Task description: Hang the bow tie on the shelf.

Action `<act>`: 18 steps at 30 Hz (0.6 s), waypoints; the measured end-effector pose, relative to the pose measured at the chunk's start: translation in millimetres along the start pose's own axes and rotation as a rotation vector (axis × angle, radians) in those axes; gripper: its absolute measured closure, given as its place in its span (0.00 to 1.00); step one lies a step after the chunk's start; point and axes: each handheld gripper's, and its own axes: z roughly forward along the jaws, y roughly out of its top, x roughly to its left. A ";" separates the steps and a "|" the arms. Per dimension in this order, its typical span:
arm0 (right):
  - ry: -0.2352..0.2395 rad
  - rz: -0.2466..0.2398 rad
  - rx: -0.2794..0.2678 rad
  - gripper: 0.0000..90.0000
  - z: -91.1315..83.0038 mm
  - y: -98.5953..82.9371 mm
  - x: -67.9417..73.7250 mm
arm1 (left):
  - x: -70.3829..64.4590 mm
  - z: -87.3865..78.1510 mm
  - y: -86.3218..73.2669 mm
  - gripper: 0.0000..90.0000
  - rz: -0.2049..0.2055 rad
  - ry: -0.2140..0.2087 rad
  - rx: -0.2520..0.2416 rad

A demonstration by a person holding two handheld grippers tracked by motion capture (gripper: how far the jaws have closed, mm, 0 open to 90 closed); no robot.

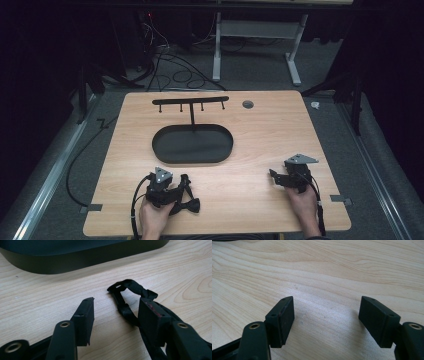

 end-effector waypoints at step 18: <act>-0.001 0.001 0.000 0.33 0.0 0.0 0.2 | -12.4 6.6 0.6 0.91 0.110 0.042 0.047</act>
